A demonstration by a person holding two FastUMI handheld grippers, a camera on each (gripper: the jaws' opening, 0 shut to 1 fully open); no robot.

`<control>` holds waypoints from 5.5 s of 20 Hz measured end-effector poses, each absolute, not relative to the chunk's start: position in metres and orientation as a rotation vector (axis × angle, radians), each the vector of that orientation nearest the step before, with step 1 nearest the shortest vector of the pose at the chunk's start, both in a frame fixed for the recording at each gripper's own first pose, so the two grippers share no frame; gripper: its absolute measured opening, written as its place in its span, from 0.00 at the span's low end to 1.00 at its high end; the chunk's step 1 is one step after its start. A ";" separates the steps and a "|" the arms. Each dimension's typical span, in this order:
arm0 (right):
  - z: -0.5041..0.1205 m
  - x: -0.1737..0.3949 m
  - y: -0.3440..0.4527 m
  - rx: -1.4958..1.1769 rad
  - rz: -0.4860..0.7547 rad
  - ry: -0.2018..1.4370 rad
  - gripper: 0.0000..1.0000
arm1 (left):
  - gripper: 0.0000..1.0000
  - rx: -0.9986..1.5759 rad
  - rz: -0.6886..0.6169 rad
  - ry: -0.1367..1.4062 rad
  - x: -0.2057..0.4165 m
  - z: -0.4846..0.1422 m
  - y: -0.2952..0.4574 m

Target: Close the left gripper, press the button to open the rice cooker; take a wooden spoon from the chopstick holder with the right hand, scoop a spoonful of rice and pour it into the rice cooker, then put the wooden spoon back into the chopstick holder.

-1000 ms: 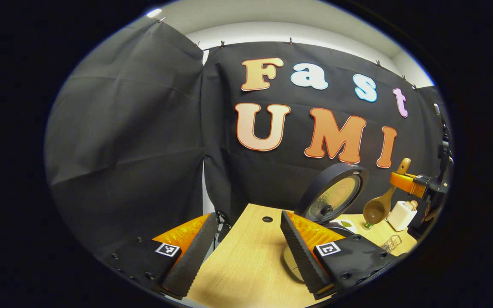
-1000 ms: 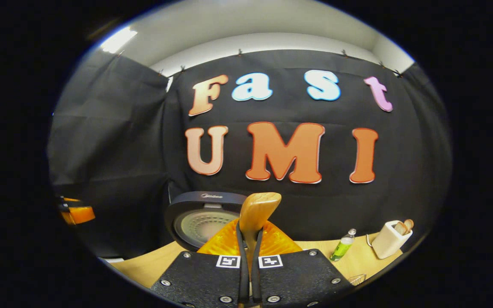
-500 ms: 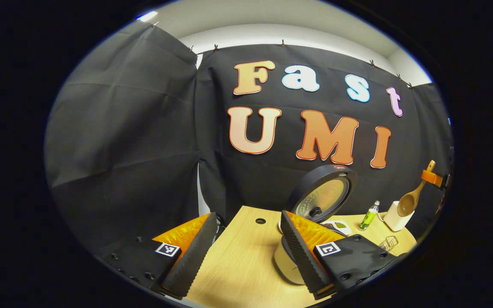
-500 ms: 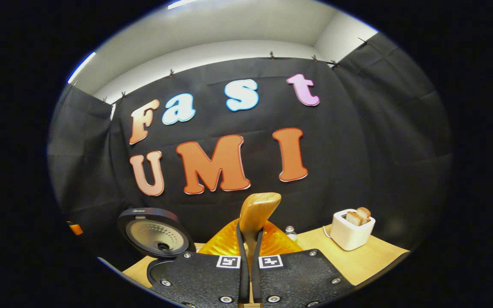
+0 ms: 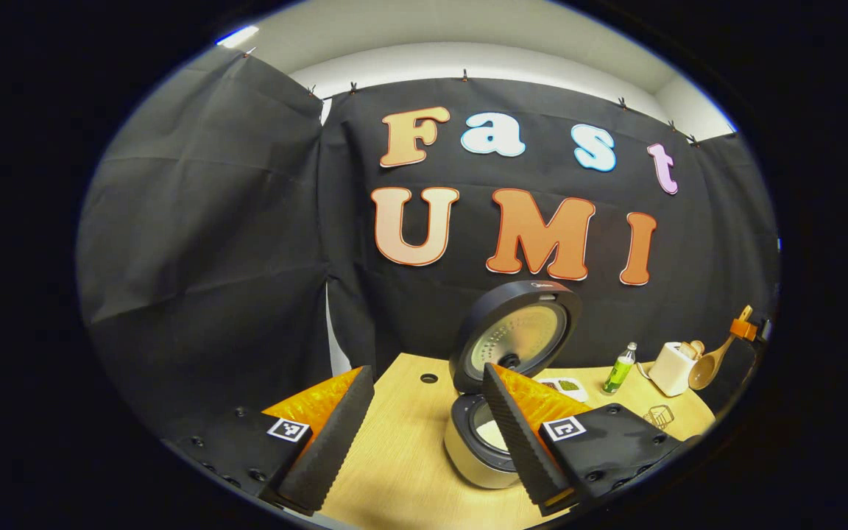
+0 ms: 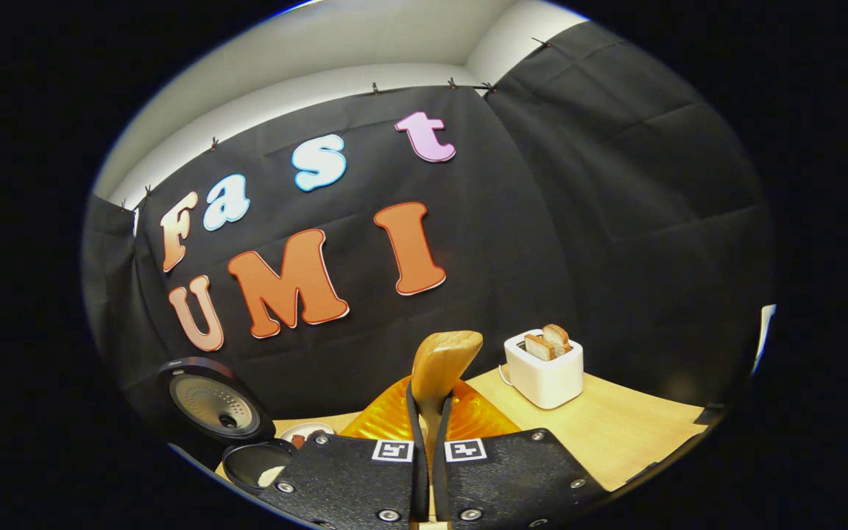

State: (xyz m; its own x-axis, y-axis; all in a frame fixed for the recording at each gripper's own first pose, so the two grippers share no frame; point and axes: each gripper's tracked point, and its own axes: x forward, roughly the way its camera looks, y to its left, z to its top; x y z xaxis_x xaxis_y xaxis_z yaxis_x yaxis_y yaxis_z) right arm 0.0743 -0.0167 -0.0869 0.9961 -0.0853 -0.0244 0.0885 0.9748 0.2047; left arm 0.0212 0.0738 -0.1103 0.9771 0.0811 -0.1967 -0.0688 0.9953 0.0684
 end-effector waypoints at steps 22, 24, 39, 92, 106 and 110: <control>-0.277 0.146 -0.032 0.234 -0.003 0.339 0.10 | 0.98 0.120 0.267 0.201 -0.011 -0.109 0.048; -0.278 0.142 -0.034 0.252 0.002 0.346 0.14 | 0.98 0.128 0.268 0.204 -0.011 -0.109 0.045; -0.133 0.079 -0.115 0.020 -0.123 0.210 0.95 | 0.97 0.150 0.113 0.198 0.058 -0.086 -0.029; -0.073 0.013 -0.142 -0.060 -0.064 0.126 0.95 | 0.97 0.153 0.025 0.542 0.060 -0.298 -0.110; -0.097 0.014 -0.152 -0.087 -0.072 0.182 0.95 | 1.00 0.154 0.013 0.431 0.058 -0.309 -0.106; -0.094 0.014 -0.156 -0.089 -0.081 0.173 0.95 | 0.97 0.167 -0.011 0.424 0.061 -0.307 -0.106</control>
